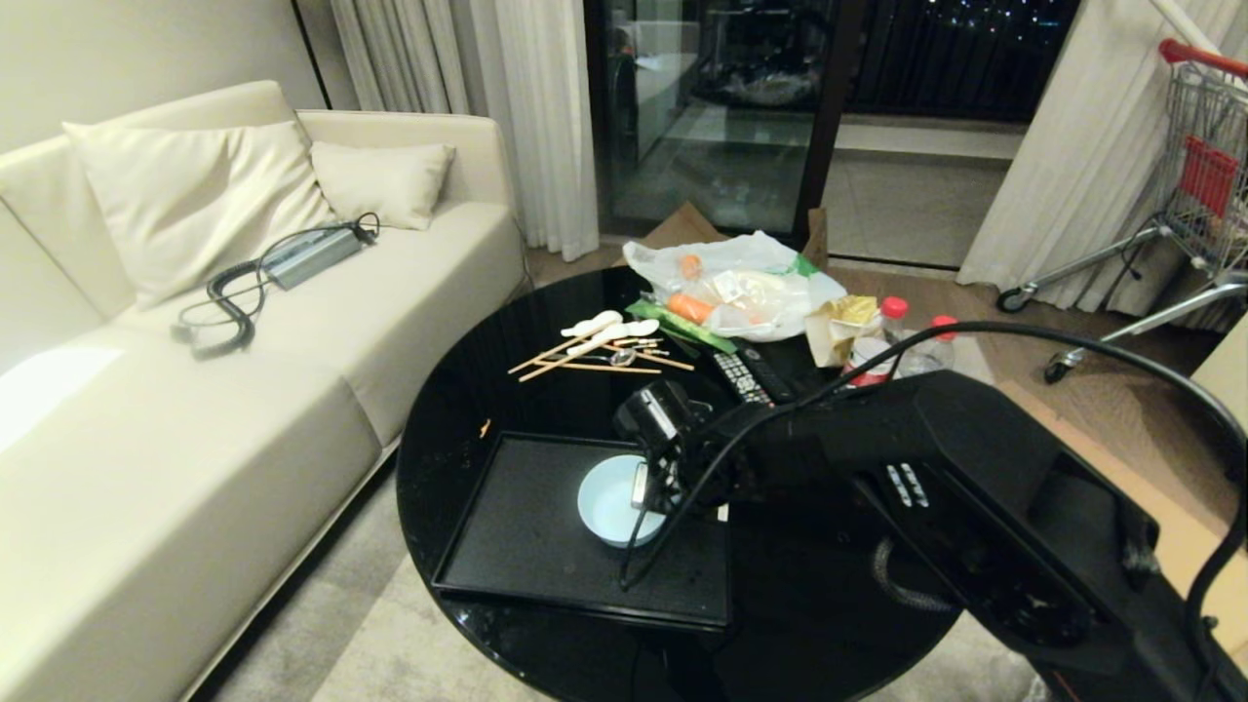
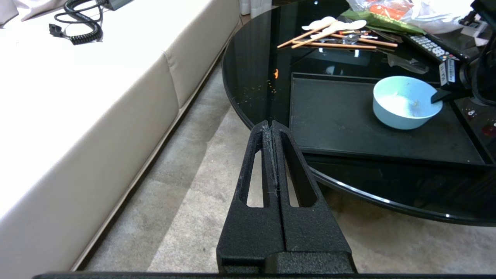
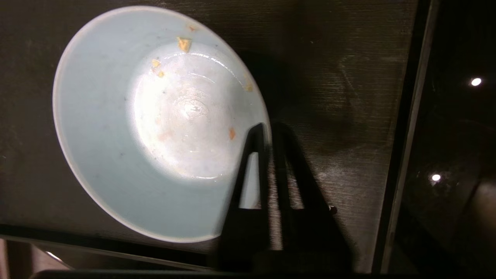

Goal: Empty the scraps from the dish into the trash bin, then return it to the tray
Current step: Put the bowl back to the table

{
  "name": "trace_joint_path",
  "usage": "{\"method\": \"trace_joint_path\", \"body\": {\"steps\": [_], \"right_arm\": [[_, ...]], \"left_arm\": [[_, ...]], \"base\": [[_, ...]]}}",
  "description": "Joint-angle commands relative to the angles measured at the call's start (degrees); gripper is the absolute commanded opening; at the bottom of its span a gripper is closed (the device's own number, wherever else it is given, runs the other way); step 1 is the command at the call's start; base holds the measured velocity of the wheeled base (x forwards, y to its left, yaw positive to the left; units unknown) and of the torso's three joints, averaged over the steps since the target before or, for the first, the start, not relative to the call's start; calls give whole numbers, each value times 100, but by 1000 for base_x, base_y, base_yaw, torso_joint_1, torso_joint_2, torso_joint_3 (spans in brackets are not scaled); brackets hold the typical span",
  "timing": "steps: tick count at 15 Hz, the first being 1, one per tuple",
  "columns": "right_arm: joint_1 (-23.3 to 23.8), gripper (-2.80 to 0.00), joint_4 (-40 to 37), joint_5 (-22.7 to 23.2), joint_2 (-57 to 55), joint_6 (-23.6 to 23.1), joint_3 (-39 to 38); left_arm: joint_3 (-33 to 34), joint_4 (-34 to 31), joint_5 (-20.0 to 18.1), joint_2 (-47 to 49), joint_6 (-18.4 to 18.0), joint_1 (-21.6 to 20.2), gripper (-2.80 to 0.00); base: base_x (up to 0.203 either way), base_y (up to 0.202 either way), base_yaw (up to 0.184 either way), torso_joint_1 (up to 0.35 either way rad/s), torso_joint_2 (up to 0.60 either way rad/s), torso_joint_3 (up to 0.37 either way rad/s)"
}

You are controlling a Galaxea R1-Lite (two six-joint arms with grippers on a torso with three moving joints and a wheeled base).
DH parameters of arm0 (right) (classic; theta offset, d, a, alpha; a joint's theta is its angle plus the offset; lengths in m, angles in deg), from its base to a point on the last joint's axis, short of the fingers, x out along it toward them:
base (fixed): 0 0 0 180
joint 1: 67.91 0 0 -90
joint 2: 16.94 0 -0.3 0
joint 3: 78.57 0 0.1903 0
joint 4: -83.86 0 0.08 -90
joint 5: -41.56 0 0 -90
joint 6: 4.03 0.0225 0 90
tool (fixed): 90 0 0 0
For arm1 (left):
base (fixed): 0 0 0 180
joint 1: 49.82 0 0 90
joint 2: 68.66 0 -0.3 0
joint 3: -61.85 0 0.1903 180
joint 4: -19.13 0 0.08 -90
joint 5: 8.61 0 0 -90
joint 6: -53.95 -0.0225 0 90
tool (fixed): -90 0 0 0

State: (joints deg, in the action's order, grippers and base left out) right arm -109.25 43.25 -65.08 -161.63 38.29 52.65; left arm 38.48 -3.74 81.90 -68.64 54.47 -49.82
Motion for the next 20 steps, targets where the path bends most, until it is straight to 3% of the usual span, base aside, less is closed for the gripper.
{"method": "trace_joint_path", "body": {"steps": [1, 11, 14, 16, 19, 20], "right_arm": [[10, 0, -17, -6, -40, 23, 42], [10, 0, -71, -154, 427, -54, -60], [4, 0, -46, -212, 1036, -368, -754], [3, 0, -14, -522, 1528, -656, -1413], [3, 0, 182, -677, 2349, -781, -2321], [3, -280, 271, -720, 2638, -806, -2626]], "left_arm": [[0, 3, 1, -2, 2, 0, -280], [0, 3, 1, -2, 2, -9, -280], [0, 3, 1, -2, 2, 0, -280], [0, 3, 1, -2, 2, 0, -280], [0, 3, 1, -2, 2, 0, -280], [0, 3, 1, -2, 2, 0, -280]], "base": [[0, 0, 0, 0, 0, 0], [0, 0, 0, 0, 0, 0], [0, 0, 0, 0, 0, 0], [0, 0, 0, 0, 0, 0], [0, 0, 0, 0, 0, 0], [0, 0, 0, 0, 0, 0]]}}
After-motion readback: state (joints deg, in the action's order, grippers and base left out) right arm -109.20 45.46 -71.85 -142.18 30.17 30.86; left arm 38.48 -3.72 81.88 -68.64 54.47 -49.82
